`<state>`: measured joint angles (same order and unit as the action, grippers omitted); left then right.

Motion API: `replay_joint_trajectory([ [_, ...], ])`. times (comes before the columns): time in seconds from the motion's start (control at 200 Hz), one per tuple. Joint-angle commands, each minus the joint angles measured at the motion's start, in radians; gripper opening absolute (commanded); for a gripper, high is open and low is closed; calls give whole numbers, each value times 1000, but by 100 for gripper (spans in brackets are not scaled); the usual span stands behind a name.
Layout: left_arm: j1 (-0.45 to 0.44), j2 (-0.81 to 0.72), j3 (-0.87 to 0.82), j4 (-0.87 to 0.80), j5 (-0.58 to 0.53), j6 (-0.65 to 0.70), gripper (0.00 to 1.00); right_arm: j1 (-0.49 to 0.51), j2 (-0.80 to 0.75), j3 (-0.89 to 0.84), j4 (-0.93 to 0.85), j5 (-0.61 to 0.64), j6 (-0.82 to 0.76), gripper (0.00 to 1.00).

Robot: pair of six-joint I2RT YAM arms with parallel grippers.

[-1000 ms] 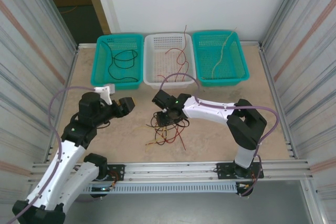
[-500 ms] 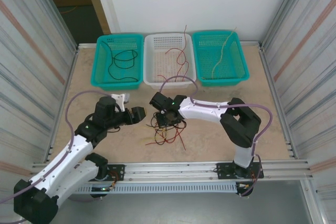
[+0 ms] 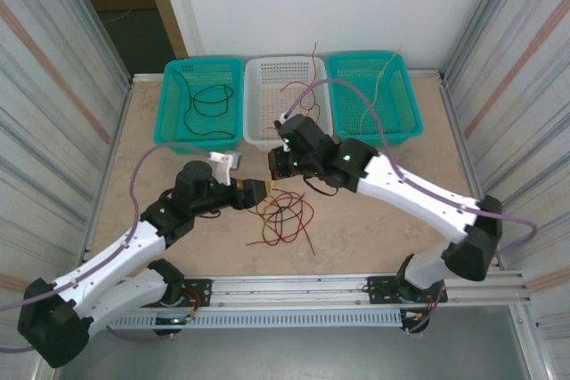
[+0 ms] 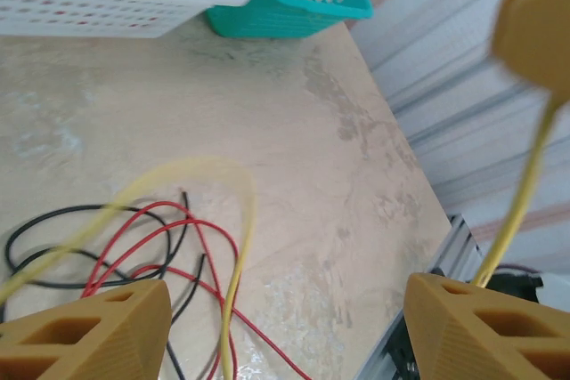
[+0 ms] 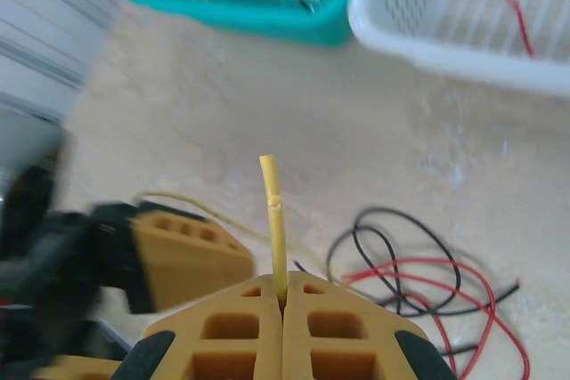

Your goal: Untangle the cables

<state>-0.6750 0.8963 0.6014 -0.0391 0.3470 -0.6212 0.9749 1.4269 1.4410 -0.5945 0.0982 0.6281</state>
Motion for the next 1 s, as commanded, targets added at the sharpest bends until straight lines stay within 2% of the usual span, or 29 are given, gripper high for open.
replay_joint_trajectory([
  [0.0, -50, 29, 97, -56, -21, 87, 67, -19, -44, 26, 43, 25, -43, 0],
  [0.1, -85, 51, 133, -76, -23, 107, 58, -45, -81, 32, 69, 3, -47, 0],
  [0.18, -95, 61, 156, -84, -27, 111, 56, -60, -107, 26, 86, -2, -59, 0],
  [0.431, -105, 62, 216, -73, -54, 88, 70, -111, -171, -27, 105, -10, -98, 0],
  [0.686, -104, 74, 278, -137, -126, 92, 77, -174, -234, -59, 120, -15, -137, 0],
  [0.807, -104, 81, 281, -121, -141, 94, 82, -276, -240, -46, 100, -43, -155, 1],
  [0.997, -104, 70, 231, -99, -182, 50, 81, -481, -197, 33, 82, -85, -233, 3],
])
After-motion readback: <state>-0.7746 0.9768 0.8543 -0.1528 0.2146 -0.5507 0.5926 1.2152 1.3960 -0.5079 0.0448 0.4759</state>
